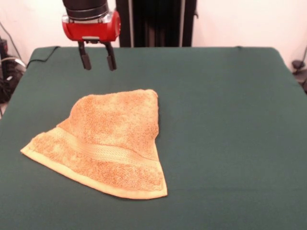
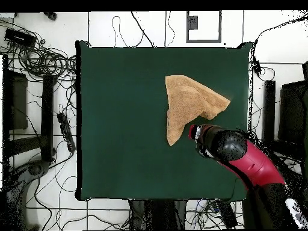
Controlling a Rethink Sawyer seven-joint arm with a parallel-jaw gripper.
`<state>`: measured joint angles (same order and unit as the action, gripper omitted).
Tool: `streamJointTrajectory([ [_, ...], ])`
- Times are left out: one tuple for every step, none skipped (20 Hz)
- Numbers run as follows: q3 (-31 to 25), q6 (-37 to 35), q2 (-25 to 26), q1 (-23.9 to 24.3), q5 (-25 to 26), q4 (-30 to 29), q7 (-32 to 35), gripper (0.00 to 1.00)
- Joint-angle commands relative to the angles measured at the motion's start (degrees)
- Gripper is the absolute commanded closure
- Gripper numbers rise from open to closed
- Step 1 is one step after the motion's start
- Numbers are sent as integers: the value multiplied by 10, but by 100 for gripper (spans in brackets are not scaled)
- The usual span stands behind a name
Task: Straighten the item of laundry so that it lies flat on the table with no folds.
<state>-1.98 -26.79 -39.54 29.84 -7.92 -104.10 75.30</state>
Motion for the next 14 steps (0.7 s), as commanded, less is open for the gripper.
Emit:
streamJointTrajectory([
  [-84,17,3,-24,-10,-56,86,0],
  [-94,18,1,-21,-5,-57,72,0],
  [-104,15,-1,-21,2,-56,58,0],
  [-106,12,-2,-23,4,-55,55,0],
  [-108,7,-3,-24,6,-53,52,0],
  [-111,6,-3,-23,8,-54,50,0],
  [-113,4,-3,-22,9,-54,48,0],
  [-116,3,-3,-21,10,-54,45,0],
  [-117,0,-5,-25,12,-55,45,0],
  [-116,-3,-7,-28,13,-54,46,0],
  [-117,-6,-7,-29,14,-53,45,0],
  [-118,-9,-8,-30,16,-52,43,0],
  [-119,-13,-8,-30,17,-51,42,0],
  [-120,-16,-9,-31,18,-49,40,0],
])
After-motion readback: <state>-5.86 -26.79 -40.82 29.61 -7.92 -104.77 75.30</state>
